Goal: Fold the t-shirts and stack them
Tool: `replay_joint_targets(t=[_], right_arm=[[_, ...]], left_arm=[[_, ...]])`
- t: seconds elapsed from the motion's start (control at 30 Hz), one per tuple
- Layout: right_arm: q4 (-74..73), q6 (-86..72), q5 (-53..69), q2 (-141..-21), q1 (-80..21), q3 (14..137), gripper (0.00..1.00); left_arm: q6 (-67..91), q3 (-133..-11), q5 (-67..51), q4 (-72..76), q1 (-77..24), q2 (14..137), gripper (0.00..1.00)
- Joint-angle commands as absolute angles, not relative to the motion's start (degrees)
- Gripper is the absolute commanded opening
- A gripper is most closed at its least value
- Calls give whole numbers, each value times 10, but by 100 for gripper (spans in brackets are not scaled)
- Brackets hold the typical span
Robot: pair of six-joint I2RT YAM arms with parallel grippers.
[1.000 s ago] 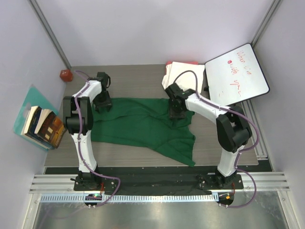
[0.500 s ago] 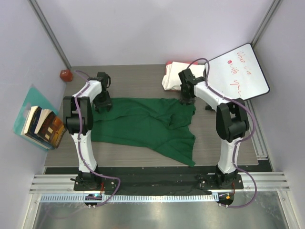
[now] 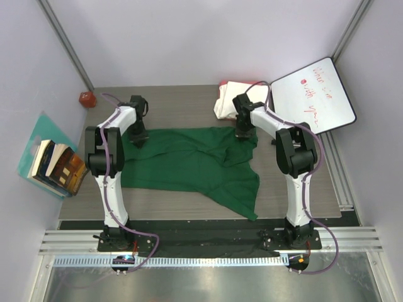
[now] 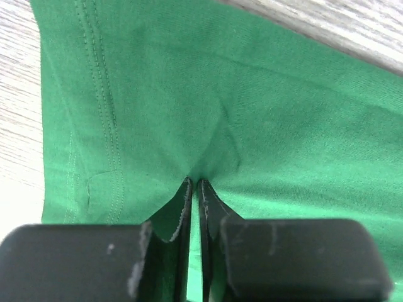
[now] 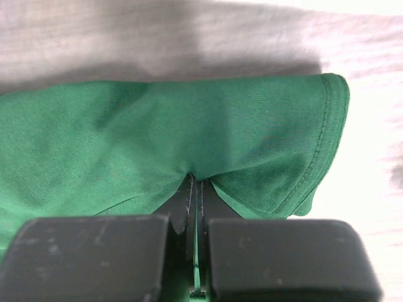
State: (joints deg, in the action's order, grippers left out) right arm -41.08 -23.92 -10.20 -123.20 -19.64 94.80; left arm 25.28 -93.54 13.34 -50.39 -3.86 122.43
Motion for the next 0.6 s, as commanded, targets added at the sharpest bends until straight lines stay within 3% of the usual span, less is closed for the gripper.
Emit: replay_joint_targets(t=[0.0, 0.3, 0.47, 0.5, 0.57], right_arm=[[-400, -243, -111, -1276, -156, 963, 1], [-408, -245, -91, -1313, -127, 1007, 1], [-410, -240, -82, -1313, -127, 1013, 2], [-410, -240, -83, -1312, -127, 1013, 6], [-410, -238, -84, -1309, -127, 1010, 13]], left_arm=[[260, -943, 131, -521, -5, 1260, 6], [260, -991, 122, -538, 38, 1301, 11], [250, -983, 98, -520, 37, 1291, 41], [246, -979, 97, -516, 38, 1288, 50], [243, -976, 102, -515, 38, 1281, 55]])
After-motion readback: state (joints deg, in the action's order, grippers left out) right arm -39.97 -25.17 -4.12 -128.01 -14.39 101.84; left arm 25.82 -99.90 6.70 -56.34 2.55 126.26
